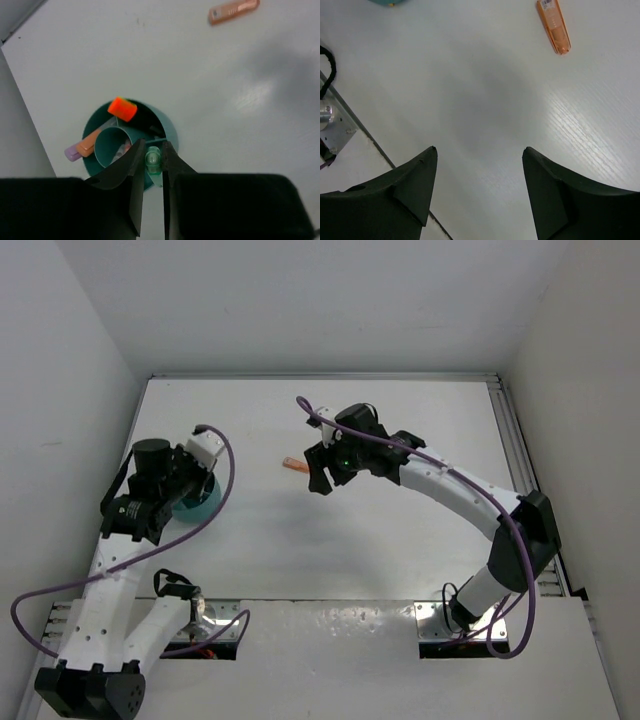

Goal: Sort the stationery into containers
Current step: Place the stationery into the container, then grab a piece of stationery with the right arm

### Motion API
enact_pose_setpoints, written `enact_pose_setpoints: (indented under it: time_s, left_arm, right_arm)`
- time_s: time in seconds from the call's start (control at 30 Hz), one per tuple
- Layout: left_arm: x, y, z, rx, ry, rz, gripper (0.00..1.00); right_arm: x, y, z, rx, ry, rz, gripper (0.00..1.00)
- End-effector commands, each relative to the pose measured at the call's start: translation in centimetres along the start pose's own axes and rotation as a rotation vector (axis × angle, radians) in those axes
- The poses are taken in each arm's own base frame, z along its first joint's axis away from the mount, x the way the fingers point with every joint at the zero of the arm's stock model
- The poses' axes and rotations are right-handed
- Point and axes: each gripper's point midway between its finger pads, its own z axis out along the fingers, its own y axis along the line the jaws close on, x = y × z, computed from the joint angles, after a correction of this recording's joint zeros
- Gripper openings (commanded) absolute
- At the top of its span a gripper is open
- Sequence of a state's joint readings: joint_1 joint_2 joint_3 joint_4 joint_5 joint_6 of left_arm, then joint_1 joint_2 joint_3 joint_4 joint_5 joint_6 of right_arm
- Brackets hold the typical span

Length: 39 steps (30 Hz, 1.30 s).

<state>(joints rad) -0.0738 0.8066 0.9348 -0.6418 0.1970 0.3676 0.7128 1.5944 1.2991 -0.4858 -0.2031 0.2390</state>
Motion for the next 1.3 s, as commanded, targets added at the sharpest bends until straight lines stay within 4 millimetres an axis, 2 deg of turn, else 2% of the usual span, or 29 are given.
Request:
enact_pose_setpoints:
  time_s: [0.0,0.37,0.53,0.73,0.77,0.87,0.9,1.0,1.07,1.1,1.13,1.2,1.23,1.27]
  left_arm:
    - [2.9,-0.6,-0.1,0.073,0.069,0.243,0.00]
    - [5.7,-0.5,2.2,0.128,0.115,0.478,0.00]
    - [6.8,-0.3,3.5,0.147,0.133,0.493,0.00]
    - [6.9,0.6,4.6,0.134,0.127,0.501,0.00]
    - [7.1,1.3,4.6,0.118,0.135,0.486,0.01]
    - [6.9,1.6,4.9,0.120,0.138,0.457,0.23]
    - [6.7,1.6,4.9,0.122,0.139,0.445,0.42]
    - [5.4,1.9,4.8,0.113,0.112,0.414,0.56]
    - [4.0,2.2,4.5,0.102,0.080,0.403,0.59]
    - [3.5,2.0,4.5,0.111,0.062,0.394,0.62]
    - [2.2,2.3,4.1,0.103,0.032,0.388,0.63]
    - [1.0,1.5,3.8,0.139,-0.013,0.368,0.63]
    - [0.4,1.1,3.6,0.153,-0.032,0.340,0.63]
    - [-0.9,0.5,3.1,0.186,-0.073,0.328,0.63]
  right_arm:
    - [-2.2,0.6,-0.6,-0.032,-0.081,-0.004,0.68]
    - [-2.0,0.3,0.0,-0.032,-0.062,0.001,0.68]
    - [-2.0,0.0,0.5,-0.031,-0.049,0.003,0.68]
    - [-2.2,-1.0,1.3,-0.021,-0.051,0.032,0.66]
    - [-2.3,-1.5,1.5,-0.021,-0.050,0.043,0.66]
    - [-2.5,-2.4,2.4,-0.010,-0.042,0.064,0.65]
    - [-2.7,-2.7,2.7,-0.006,-0.045,0.070,0.65]
    - [-3.1,-3.9,3.8,-0.001,-0.038,0.098,0.63]
    - [-3.9,-4.7,4.3,0.007,-0.051,0.105,0.60]
    - [-3.7,-5.1,5.2,0.012,-0.039,0.110,0.60]
    - [-4.4,-5.6,5.4,0.019,-0.052,0.103,0.58]
    - [-4.0,-6.3,6.9,0.021,-0.028,0.100,0.57]
    - [-4.8,-6.5,7.2,0.027,-0.039,0.080,0.56]
    - [-4.3,-7.1,8.3,0.035,-0.020,0.078,0.55]
